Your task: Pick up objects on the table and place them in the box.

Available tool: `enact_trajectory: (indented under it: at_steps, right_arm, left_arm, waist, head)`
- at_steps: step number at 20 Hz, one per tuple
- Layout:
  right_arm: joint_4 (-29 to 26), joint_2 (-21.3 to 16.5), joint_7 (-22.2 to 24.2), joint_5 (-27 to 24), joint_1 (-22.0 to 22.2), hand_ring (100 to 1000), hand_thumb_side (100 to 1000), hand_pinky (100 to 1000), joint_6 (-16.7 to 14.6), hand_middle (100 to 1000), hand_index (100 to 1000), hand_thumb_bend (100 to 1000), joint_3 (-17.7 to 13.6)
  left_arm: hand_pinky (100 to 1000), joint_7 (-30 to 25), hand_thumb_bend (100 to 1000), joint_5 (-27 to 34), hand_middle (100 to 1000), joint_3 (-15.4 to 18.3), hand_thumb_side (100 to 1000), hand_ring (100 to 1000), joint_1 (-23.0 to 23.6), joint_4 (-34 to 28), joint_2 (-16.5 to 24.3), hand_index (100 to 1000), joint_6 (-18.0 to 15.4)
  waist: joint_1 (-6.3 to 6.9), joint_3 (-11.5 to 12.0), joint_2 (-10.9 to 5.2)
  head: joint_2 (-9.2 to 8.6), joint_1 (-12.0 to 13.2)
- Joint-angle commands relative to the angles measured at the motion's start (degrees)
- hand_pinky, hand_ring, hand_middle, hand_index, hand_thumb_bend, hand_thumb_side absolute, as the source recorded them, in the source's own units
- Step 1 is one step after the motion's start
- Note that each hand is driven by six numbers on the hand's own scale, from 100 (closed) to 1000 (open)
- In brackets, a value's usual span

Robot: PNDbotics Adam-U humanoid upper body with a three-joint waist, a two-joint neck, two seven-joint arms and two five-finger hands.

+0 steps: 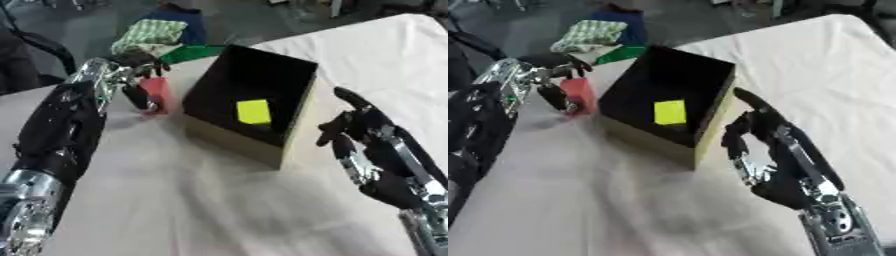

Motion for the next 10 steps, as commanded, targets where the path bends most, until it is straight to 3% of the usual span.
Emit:
enact_trajectory:
  at_steps: [1,6,10]
  right_arm:
    - [-0.5,-0.3,0.3,0.1,-0.8,558,519,770,-0.2,519,1000,100,0.0]
    - [-0.5,-0.2,0.3,0.1,-0.9,558,519,770,-0.2,519,1000,100,0.0]
    - [-0.5,-0.3,0.3,0.1,-0.8,558,519,770,-0.2,519,1000,100,-0.1]
  left_arm:
    - [723,0.8,358,0.7,658,-0.4,146,604,-0.4,0.3,1.7,906,0.1]
    - [648,2.5,239,1.1,556,-0.8,138,500,-0.4,-0.2,1.7,877,-1.4]
    - [641,3.5,209,2.5,538,-0.9,132,485,-1.1,-2.8,1.9,872,-4.1]
  waist:
    - [-0.67,0.1,-0.76]
    - [-0.67,0.1,-0.77]
    - [-0.69,0.0,-0.91]
  head:
    - [-0.69,-0.2]
    - [-0.66,0.1]
    - [-0.66,0.1]
